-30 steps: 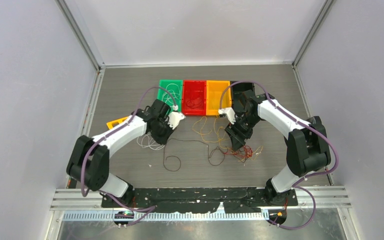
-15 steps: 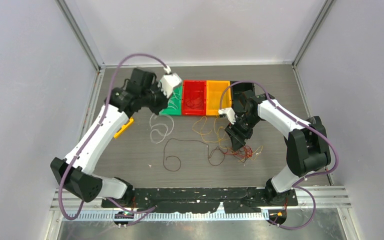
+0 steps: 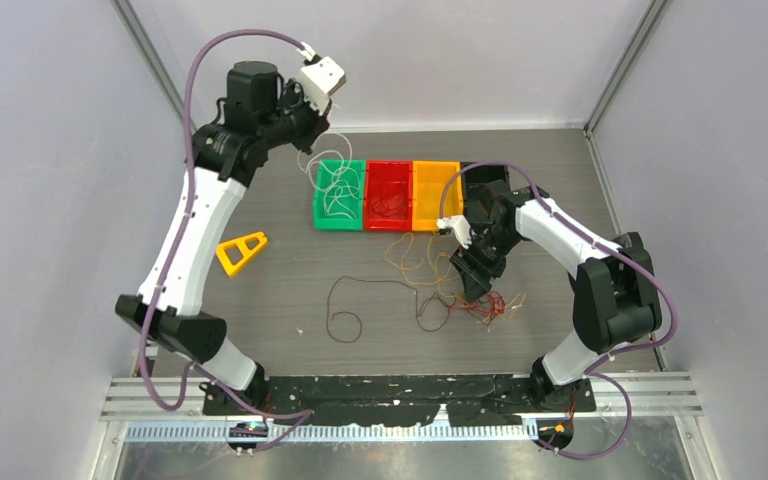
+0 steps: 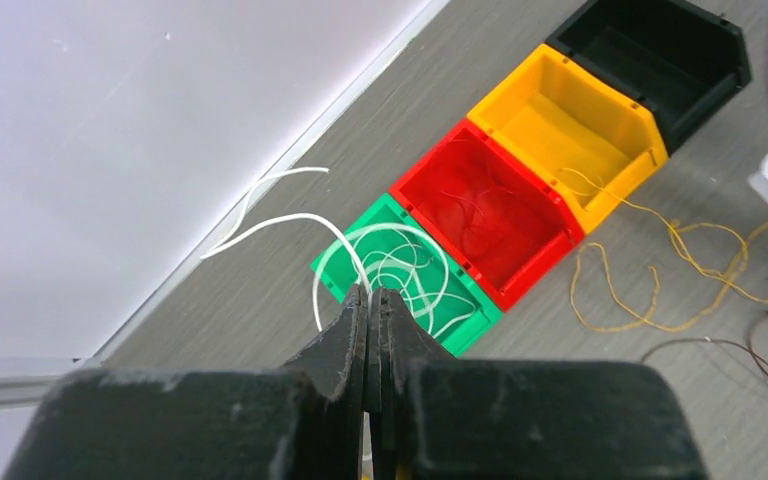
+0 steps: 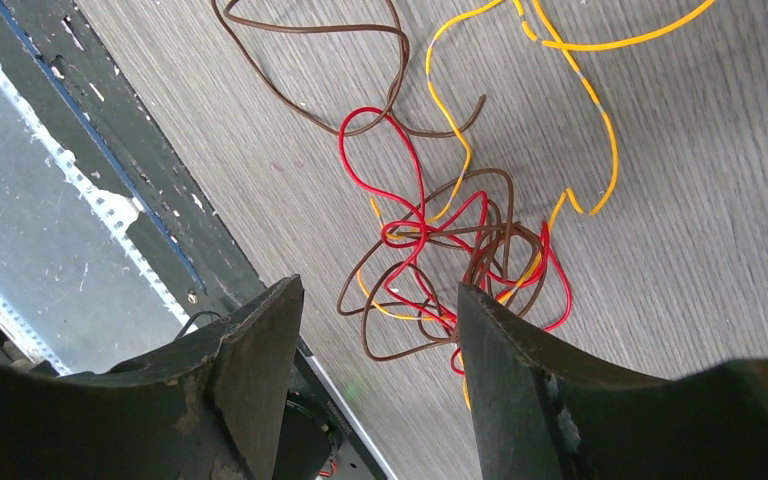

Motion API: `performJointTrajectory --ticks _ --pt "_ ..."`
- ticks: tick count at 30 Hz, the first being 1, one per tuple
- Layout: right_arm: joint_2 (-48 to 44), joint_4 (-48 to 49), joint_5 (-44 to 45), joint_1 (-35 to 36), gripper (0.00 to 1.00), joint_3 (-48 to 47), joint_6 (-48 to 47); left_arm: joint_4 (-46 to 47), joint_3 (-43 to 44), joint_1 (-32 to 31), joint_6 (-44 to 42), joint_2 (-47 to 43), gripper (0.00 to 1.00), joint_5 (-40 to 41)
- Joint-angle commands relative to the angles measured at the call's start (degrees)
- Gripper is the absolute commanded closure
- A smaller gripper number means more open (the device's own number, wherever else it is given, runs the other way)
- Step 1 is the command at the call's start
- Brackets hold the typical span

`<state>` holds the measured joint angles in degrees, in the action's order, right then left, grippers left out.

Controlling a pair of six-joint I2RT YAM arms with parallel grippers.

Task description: Untangle the cables

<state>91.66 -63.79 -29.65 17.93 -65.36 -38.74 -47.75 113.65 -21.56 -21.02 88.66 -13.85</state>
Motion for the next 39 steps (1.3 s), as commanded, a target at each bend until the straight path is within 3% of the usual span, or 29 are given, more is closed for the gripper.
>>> performJointTrajectory --ticks 1,11,15,26,32,39 --pt "-0.6 -1.1 -0.8 0.1 0.36 -2.3 -0.8 11.0 -3.1 2.1 2.7 4.5 1.00 -2.5" --pt "0.9 -0.6 -1.0 0.1 0.36 -2.2 -1.0 25.9 -16.0 4.6 11.9 12.3 1.00 -4.7" --pt "1.3 -0.5 -1.0 -0.1 0.36 -2.0 -1.2 27.8 -14.4 4.8 13.9 13.8 1.00 -4.3" --pt "1.8 -0.3 -1.3 -0.1 0.36 -2.0 -1.0 21.5 3.5 5.5 16.7 15.4 1.00 -4.3" --pt "1.8 -0.2 -1.5 -0.1 0.36 -1.7 -1.0 21.4 1.9 5.6 16.2 15.0 1.00 -4.0" --pt "1.9 -0.1 -1.4 -0.3 0.36 -1.3 -1.1 26.0 -8.0 5.9 14.7 14.8 1.00 -2.7"
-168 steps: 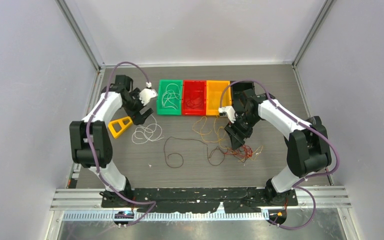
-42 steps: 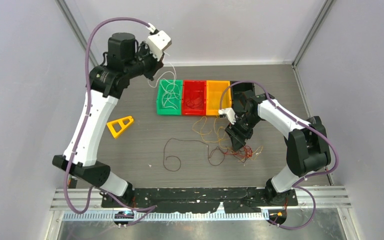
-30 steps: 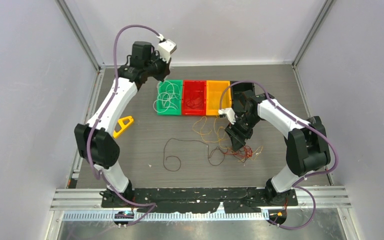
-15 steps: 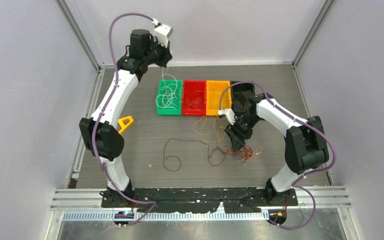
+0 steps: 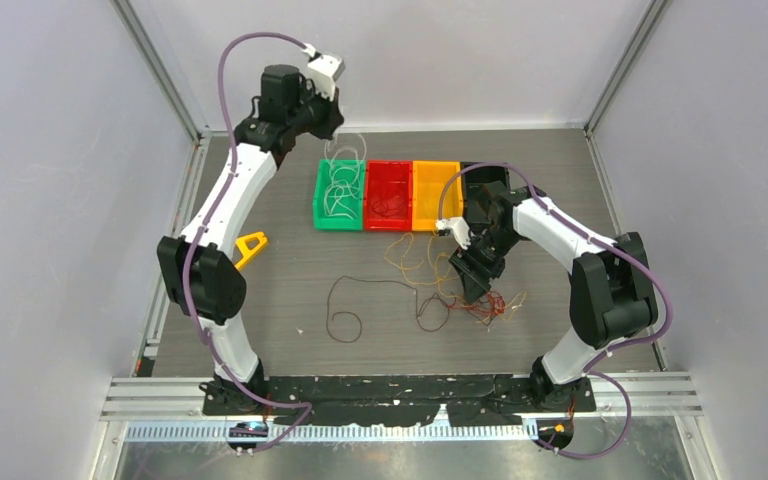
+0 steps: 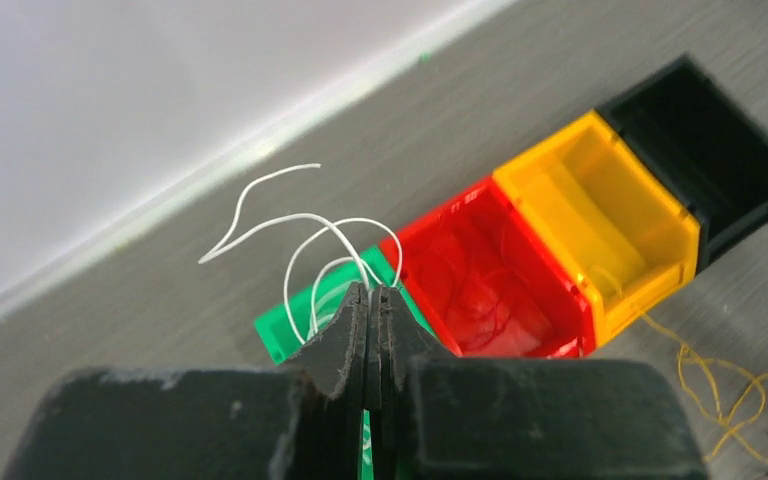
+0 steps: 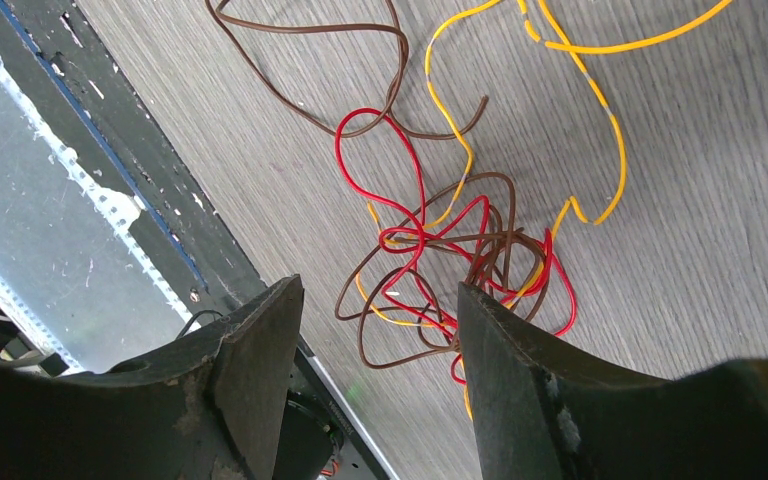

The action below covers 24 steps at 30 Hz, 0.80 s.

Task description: Untangle the cables

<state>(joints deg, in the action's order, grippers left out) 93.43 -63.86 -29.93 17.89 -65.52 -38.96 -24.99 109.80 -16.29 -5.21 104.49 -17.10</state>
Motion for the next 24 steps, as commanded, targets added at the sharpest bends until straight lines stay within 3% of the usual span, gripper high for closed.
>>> performJointTrajectory --ticks 1,12,24 --pt "0.1 0.0 -0.9 -0.2 0.36 -1.1 -1.0 3.5 -5.6 0.8 -1.0 -1.2 1.00 0.6" --pt "1.9 0.5 -1.7 -0.4 0.36 -1.7 -0.6 5.0 -18.3 0.9 4.2 1.7 1.00 0.7" --pt "2.1 0.8 -1.4 -0.7 0.36 -0.6 -1.2 -0.8 -11.5 1.8 8.9 14.7 1.00 2.0"
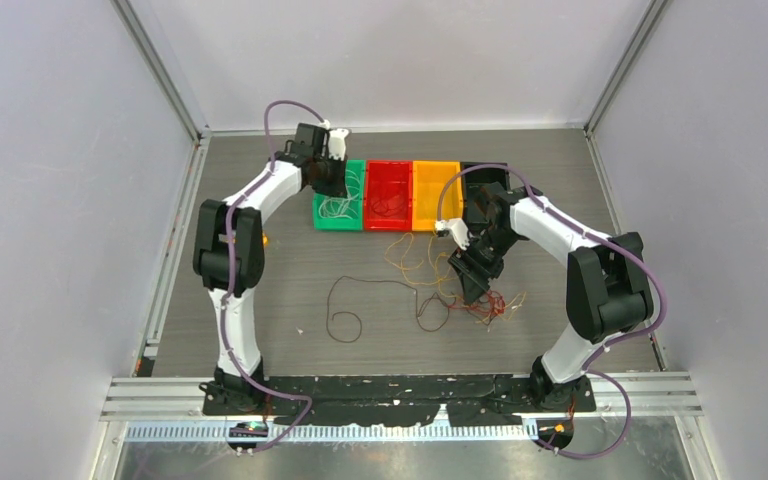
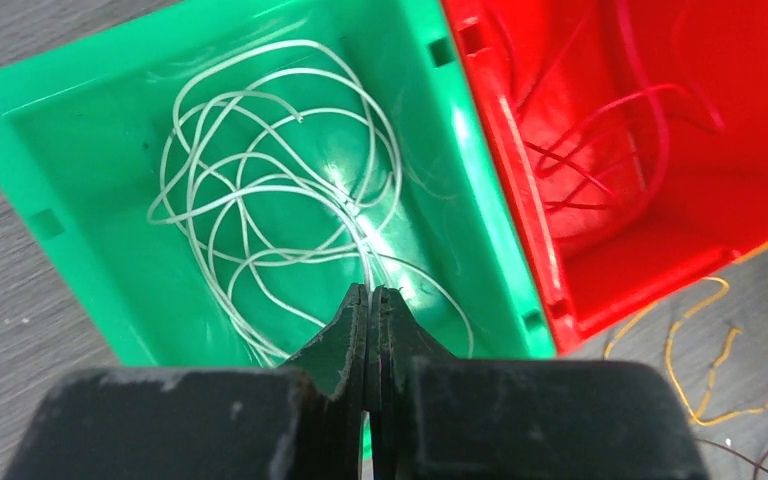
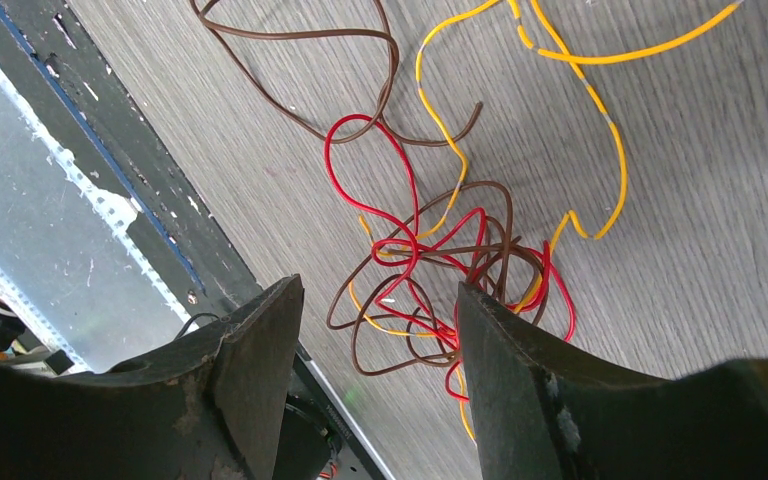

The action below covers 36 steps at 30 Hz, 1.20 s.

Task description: Untangle the cables

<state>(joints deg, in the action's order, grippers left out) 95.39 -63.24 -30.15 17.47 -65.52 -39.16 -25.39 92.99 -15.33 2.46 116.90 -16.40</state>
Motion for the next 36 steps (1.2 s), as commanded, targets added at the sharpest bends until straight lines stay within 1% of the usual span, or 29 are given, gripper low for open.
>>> performJointTrajectory --ticks 1,2,3,4,6,8,10,11,15,16,17,19,21,22,26,29,31,32,34,35,36 --pt "0.1 0.2 -1.2 -0.3 0.36 -0.6 -0.9 -0.8 6.7 1.0 1.4 3.3 1.00 1.1" --pt "0.1 0.2 -1.3 -0.3 0.36 -0.7 -0.9 -1.4 8.3 1.3 1.5 4.3 1.00 0.7" --pt "0.0 0.2 -1.3 -0.3 0.36 -0.7 -0.7 -2.5 9.9 1.5 1.5 5.1 0.97 -0.5" --pt "-0.2 0.2 -1.2 -0.3 0.36 -0.7 -0.7 -3.0 10.8 1.7 1.3 4.8 0.88 -2.2" --pt "-1.2 -0.1 -1.1 -0.3 0.36 -0.8 -0.7 -2.6 10.2 2.0 1.1 2.1 0.67 -5.7" --pt "-2.2 -0.3 -1.0 -0.4 0.36 -1.2 -0.7 -0.7 7.4 2.0 1.1 -2.7 0.50 -8.2" --pt "-3.0 -0.6 -1.1 -0.5 0.36 -2.0 -0.7 0.9 4.8 1.9 1.5 -7.6 0.38 -9.1" --pt "-3.2 -0.7 -1.4 -0.5 0.36 -2.3 -0.5 0.7 4.5 1.9 1.7 -9.6 0.33 -9.3" --pt "-4.7 -2.1 -1.7 -1.0 0.35 -4.9 0.2 -3.0 5.3 2.0 0.1 -16.4 0.14 -8.1" --pt "-5.5 -2.6 -1.6 -1.2 0.35 -5.2 0.2 -4.1 5.1 2.0 -0.8 -18.3 0.05 -7.0" --pt "-6.1 -3.0 -1.5 -1.4 0.35 -5.4 0.2 -4.9 4.3 2.1 -2.8 -20.1 0.01 -6.6" --pt "-7.9 -3.9 -0.6 -2.0 0.34 -5.5 0.2 -6.4 1.3 2.1 -6.3 -24.9 0.00 -7.0" --pt "-10.1 -4.6 1.5 -2.5 0.33 -4.9 -0.1 -7.1 -3.7 2.1 -8.9 -31.8 0.00 -10.4" --pt "-11.7 -4.7 3.7 -2.7 0.32 -3.8 -0.4 -7.0 -6.8 1.9 -10.6 -35.1 0.00 -12.5" --pt "-15.5 -2.6 9.0 -3.7 0.30 1.2 0.0 -7.2 -17.4 -0.4 -18.1 -48.4 0.01 -15.2" --pt "-15.2 -0.5 10.9 -3.8 0.29 3.9 1.3 -11.4 -21.2 -4.7 -24.6 -54.6 0.00 -15.1" --pt "-13.8 0.2 10.7 -4.1 0.29 5.7 2.0 -15.9 -21.2 -10.2 -28.5 -55.4 0.00 -15.4" --pt "-13.4 0.4 10.4 -4.3 0.29 6.0 2.6 -16.7 -21.7 -12.5 -27.0 -55.2 0.00 -14.8" --pt "-12.1 1.1 10.2 -4.8 0.30 6.0 3.0 -16.6 -23.6 -16.2 -23.2 -53.9 0.04 -16.9" --pt "-11.4 2.6 10.6 -5.0 0.30 5.8 3.8 -14.8 -25.2 -18.2 -20.0 -52.9 0.08 -17.0" --pt "-10.8 3.3 10.8 -5.4 0.30 5.7 4.3 -10.9 -26.9 -20.0 -15.6 -51.3 0.12 -15.7"
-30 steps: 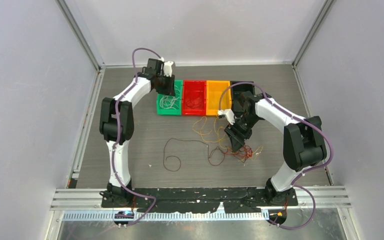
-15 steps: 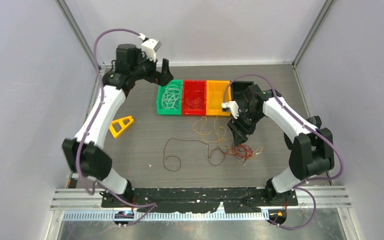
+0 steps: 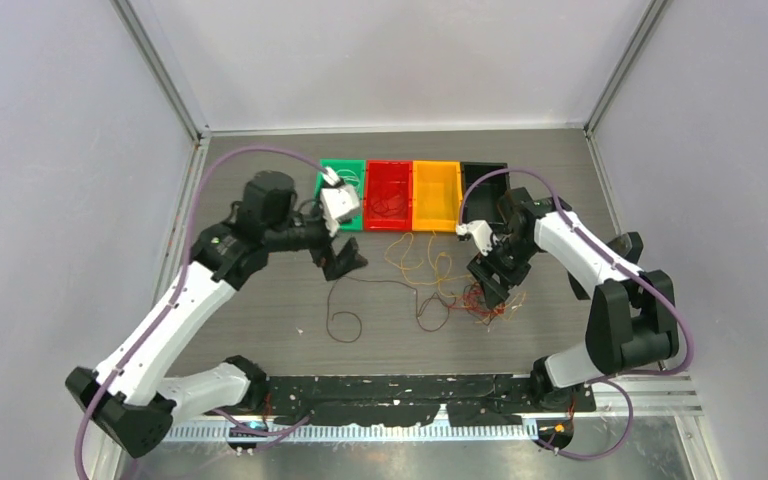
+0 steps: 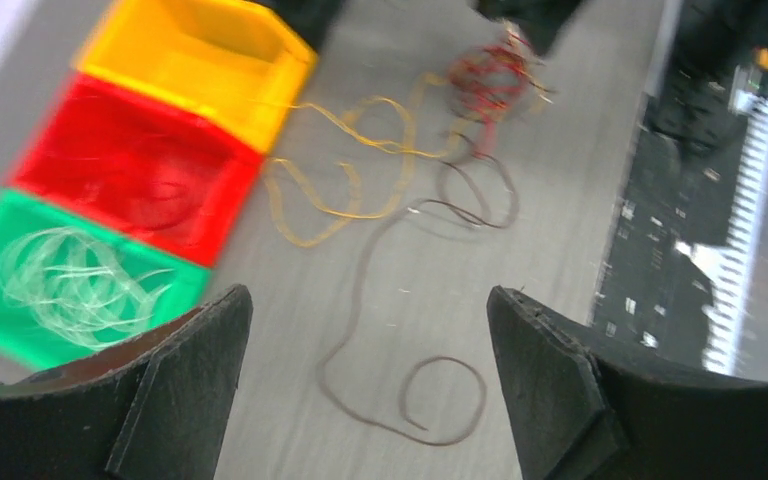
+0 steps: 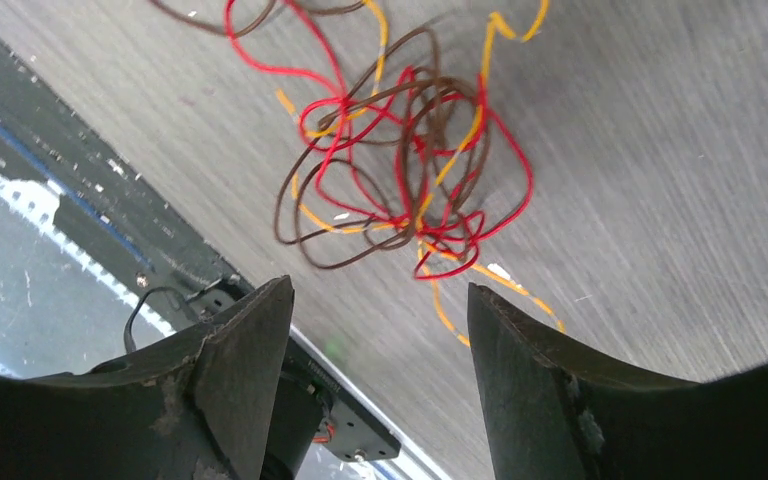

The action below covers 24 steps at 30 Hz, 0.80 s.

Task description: Untangle the cables

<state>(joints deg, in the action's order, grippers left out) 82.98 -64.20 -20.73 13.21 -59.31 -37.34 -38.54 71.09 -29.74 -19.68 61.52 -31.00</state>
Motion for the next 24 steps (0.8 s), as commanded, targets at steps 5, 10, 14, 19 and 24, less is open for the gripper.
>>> performJointTrajectory --ticks 5,10,14,19,24 --pt "8.8 5.0 -1.6 -2.8 0.35 -4.3 5.0 26.0 -9.4 -12.3 30.5 15.5 0.20 4.4" --pt "10.5 5.0 -5.8 -3.2 0.37 -3.8 6.1 42.9 -8.4 -17.0 42.9 26.4 0.23 10.0" --pt "10.7 5.0 -6.3 -3.2 0.37 -2.1 6.9 47.7 -4.6 -17.5 46.1 37.3 0.25 14.1" --pt "10.1 4.5 -5.8 -3.3 0.37 -1.9 6.2 51.5 -0.9 -18.0 45.9 45.9 0.34 16.9" --pt "10.2 3.3 -4.7 -3.2 0.37 -2.6 5.1 47.3 -0.2 -17.5 46.8 46.8 0.42 21.1"
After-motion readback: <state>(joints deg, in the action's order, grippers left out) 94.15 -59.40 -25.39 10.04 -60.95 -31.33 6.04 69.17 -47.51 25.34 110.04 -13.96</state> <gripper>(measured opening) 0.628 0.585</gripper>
